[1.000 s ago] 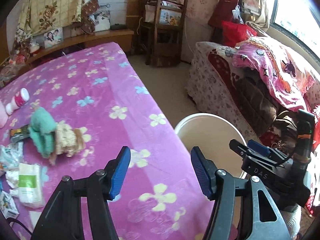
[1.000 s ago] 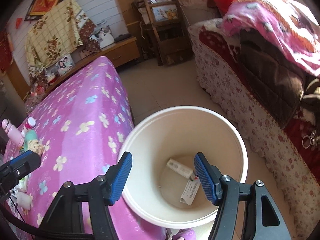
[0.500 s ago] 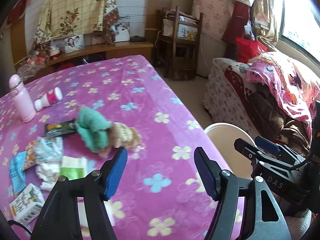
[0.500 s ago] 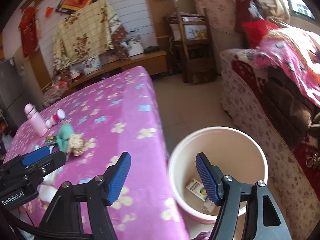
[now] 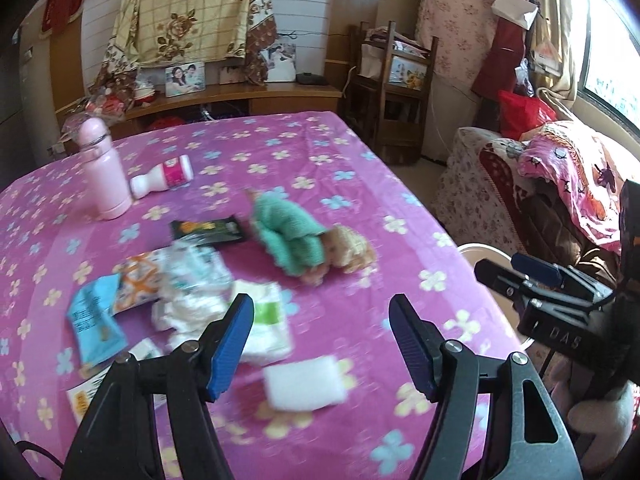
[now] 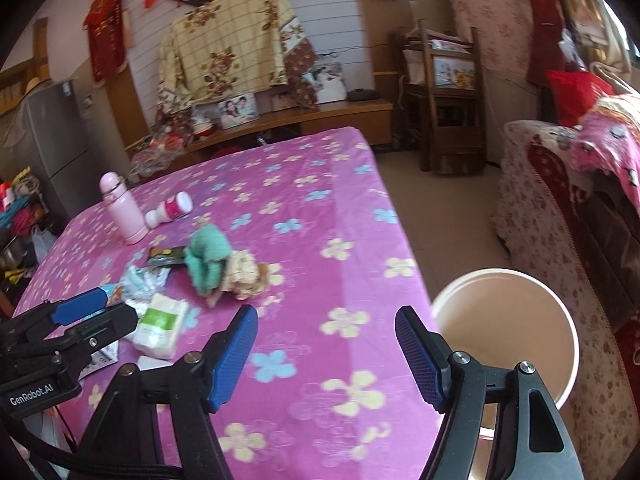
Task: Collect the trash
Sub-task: 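Return both tools to the table over the milk carton and tissue pack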
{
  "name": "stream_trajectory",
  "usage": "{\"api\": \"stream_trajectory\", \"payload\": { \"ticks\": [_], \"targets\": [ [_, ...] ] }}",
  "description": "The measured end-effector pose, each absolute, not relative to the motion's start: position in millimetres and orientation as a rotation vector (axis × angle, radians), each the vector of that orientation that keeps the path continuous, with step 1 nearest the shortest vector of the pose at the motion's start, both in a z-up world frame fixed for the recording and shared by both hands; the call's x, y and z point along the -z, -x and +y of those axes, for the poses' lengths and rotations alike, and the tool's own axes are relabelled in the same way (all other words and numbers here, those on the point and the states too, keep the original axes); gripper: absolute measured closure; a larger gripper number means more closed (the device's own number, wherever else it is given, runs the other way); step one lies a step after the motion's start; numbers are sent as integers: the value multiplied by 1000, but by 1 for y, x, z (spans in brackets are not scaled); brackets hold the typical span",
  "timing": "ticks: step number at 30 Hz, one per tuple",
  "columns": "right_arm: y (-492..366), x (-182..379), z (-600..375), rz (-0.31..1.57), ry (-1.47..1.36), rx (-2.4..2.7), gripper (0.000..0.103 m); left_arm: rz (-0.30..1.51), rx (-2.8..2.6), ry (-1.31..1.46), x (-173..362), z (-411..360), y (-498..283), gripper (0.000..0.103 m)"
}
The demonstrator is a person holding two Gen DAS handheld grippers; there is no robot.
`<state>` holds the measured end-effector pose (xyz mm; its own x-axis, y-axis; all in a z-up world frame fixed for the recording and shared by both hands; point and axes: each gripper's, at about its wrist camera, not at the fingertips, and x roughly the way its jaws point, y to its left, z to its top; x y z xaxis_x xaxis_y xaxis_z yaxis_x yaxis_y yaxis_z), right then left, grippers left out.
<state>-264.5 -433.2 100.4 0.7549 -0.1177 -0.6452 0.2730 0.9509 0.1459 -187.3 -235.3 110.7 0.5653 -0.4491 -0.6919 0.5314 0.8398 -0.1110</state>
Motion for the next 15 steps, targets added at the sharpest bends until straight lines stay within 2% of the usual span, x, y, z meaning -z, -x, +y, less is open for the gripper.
{"api": "stream_trajectory", "payload": {
  "ticks": [15],
  "targets": [
    [236,-105,-370,698,-171,100,28,787,437,-66,-100,-149,171,32]
  ]
}}
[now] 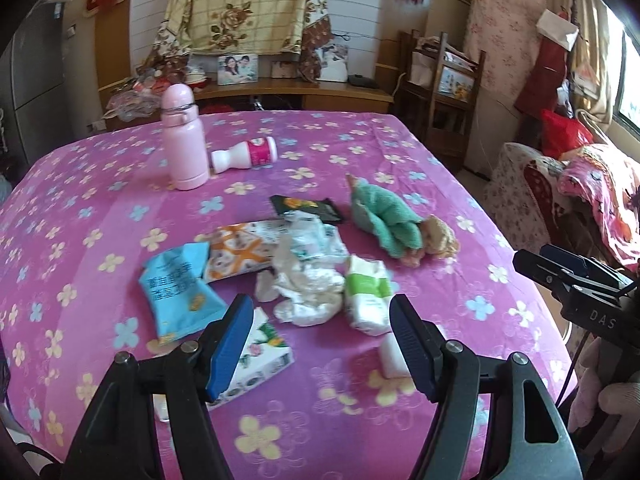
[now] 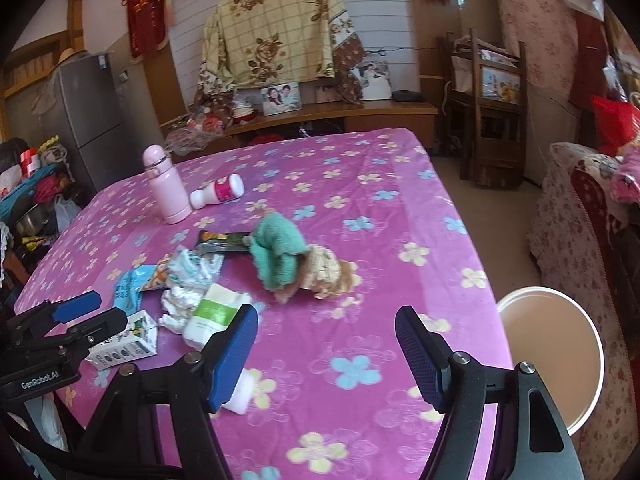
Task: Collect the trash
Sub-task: 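Return both tools to the table over the milk carton and tissue pack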
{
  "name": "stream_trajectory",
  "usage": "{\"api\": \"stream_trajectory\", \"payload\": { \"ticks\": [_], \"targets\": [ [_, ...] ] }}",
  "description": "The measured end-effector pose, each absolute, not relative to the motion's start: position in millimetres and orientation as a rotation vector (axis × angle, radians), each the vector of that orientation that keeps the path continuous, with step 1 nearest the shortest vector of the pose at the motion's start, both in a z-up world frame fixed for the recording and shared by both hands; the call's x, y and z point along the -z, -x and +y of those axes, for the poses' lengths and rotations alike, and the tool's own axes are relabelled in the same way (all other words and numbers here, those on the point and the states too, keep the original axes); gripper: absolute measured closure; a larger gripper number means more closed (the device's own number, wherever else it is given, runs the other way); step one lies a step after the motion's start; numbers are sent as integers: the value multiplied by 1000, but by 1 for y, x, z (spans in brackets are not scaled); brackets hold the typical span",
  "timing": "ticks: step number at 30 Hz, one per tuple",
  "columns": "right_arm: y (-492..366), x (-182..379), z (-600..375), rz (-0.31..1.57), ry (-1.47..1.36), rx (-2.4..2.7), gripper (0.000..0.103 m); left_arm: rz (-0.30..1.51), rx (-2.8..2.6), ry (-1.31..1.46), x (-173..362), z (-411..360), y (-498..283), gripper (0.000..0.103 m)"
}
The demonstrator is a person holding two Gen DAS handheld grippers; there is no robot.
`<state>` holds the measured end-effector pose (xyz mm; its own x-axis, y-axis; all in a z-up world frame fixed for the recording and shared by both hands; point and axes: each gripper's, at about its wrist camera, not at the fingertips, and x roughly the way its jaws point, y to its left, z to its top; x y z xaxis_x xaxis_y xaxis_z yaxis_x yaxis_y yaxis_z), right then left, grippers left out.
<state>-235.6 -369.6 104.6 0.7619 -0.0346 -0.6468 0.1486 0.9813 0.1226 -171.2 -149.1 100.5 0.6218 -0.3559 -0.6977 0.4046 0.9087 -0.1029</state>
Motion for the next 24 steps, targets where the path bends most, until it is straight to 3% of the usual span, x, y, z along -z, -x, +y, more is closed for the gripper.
{"api": "stream_trajectory", "payload": {
  "ticks": [16,24],
  "targets": [
    [205,-90,-326,773,-128,-9,27,828,479,-65,-87,-101,160,31],
    [172,-65,-302,877,-141,-86,27,931,553,-127,-61,-85,151,28]
  ]
}}
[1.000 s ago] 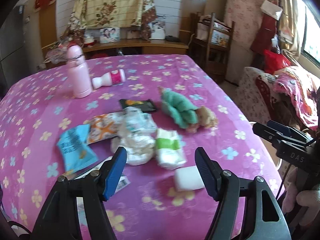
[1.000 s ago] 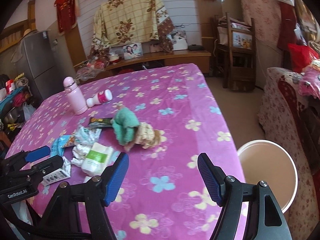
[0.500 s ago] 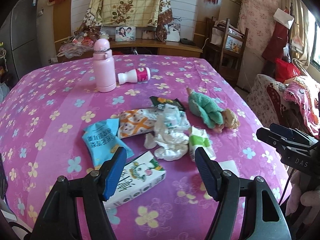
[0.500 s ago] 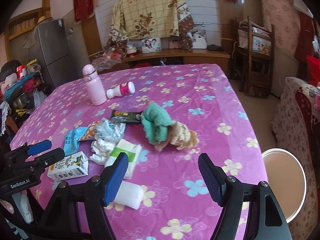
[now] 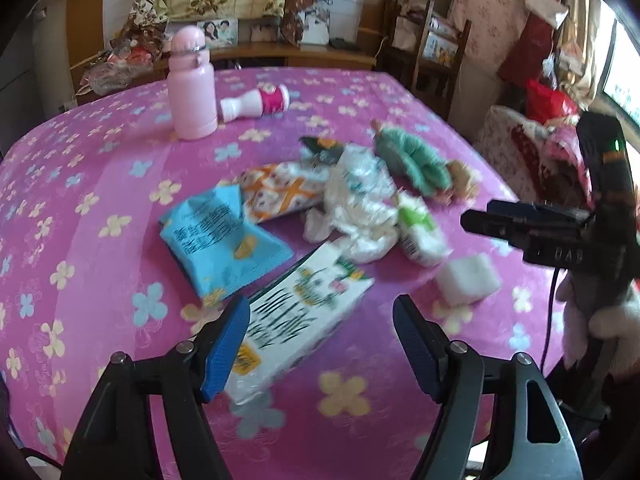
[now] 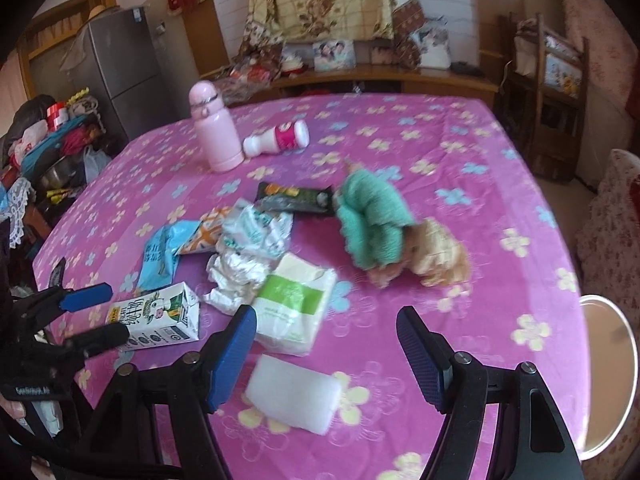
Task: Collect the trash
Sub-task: 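Return both tools to the table over the milk carton and tissue pack, then grasp the milk carton with the left gripper while the right gripper grasps the green tissue pack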
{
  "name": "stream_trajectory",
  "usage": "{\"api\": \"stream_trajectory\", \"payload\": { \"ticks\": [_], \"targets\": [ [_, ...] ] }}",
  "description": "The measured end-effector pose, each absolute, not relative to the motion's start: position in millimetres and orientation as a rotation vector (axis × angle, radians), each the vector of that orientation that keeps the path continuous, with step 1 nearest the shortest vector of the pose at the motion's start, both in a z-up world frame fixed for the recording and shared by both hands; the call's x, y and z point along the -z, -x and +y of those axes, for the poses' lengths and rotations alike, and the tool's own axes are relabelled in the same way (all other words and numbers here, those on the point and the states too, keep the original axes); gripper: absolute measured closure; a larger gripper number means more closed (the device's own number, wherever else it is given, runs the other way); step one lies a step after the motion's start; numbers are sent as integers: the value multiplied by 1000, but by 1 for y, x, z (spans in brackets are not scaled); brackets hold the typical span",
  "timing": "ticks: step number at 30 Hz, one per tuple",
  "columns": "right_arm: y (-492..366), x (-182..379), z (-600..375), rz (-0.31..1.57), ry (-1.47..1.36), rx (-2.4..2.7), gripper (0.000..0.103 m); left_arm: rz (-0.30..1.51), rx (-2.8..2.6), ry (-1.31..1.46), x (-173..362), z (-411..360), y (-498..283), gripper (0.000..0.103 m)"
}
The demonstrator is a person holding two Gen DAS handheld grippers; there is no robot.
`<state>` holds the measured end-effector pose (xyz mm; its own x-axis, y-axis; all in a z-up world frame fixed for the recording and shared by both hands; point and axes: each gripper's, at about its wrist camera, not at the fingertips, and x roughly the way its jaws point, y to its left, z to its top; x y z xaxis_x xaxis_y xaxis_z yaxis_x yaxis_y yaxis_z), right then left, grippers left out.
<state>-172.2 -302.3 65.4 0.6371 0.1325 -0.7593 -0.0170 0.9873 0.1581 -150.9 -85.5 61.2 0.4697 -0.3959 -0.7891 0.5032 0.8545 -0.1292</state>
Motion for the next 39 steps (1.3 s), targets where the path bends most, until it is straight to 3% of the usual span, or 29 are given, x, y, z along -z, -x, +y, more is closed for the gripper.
{"api": "stream_trajectory", "payload": {
  "ticks": [16,18,21,23,39],
  "targets": [
    [115,-14,-285,1052,-163,-94,27,980,513,-421,-28,-118,129,24],
    [116,-15,-287,1038,-165,-101,28,967,502,-417,-29,-119,131,29],
    [118,-17,-288,1024,-145,-109,52,982,513,-371,-33,-116,134,36],
    [123,-23,-290,1000,-141,-120,59,979,511,-330,-40,-114,136,39],
    [177,-92,-324,818,-142,-86,62,861,544,-218,-101,-156,153,40]
  ]
}}
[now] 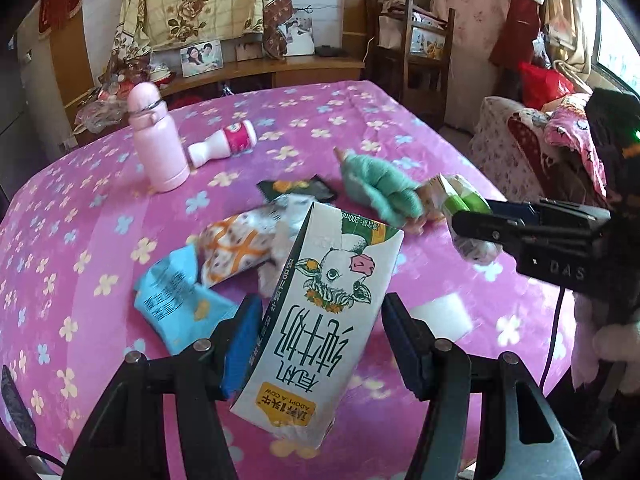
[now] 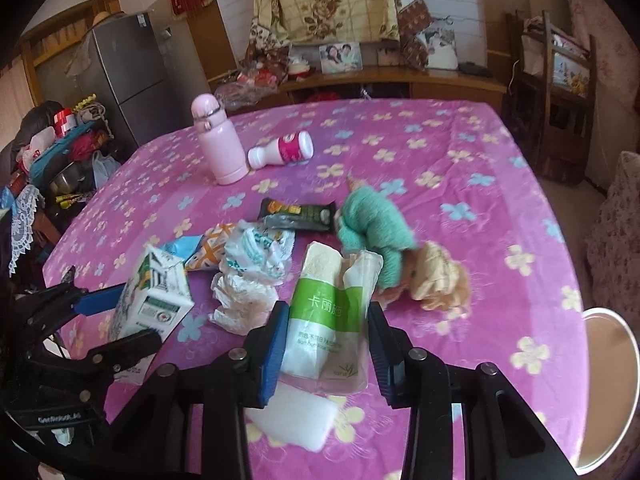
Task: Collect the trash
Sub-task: 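Grasp the milk carton with the left gripper while the right gripper grasps the green tissue pack, then carry both items over the white bin and open both grippers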
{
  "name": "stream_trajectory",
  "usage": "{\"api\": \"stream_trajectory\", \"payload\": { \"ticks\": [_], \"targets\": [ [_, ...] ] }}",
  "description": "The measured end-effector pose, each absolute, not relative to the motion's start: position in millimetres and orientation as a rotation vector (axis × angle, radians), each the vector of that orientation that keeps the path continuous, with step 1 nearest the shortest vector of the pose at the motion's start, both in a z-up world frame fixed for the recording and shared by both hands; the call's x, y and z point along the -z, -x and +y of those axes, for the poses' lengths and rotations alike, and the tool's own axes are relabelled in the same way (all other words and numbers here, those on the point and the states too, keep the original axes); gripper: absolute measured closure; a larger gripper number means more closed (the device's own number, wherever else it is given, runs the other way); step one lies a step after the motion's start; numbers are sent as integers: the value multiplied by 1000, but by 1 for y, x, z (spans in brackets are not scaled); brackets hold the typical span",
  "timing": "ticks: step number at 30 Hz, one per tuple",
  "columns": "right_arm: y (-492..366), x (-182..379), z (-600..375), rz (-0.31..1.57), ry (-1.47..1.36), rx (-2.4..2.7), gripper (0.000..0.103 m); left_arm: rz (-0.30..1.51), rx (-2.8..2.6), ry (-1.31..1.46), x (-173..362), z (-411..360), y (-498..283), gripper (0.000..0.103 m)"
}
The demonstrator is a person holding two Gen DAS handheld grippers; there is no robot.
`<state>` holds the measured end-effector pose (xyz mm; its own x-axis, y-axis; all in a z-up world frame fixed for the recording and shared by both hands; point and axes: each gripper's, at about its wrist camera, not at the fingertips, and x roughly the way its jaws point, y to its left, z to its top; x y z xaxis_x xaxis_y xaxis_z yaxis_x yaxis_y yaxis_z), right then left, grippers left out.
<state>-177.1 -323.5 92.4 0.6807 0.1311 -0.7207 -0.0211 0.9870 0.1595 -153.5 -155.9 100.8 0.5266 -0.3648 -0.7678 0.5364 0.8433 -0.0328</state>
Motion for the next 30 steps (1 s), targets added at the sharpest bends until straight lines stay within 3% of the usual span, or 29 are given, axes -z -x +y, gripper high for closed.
{"api": "stream_trajectory", "payload": {
  "ticks": [30],
  "targets": [
    [267,-115,-466,733,-191,182,62,798,724,-287,-126,-331,187,40]
  ]
}}
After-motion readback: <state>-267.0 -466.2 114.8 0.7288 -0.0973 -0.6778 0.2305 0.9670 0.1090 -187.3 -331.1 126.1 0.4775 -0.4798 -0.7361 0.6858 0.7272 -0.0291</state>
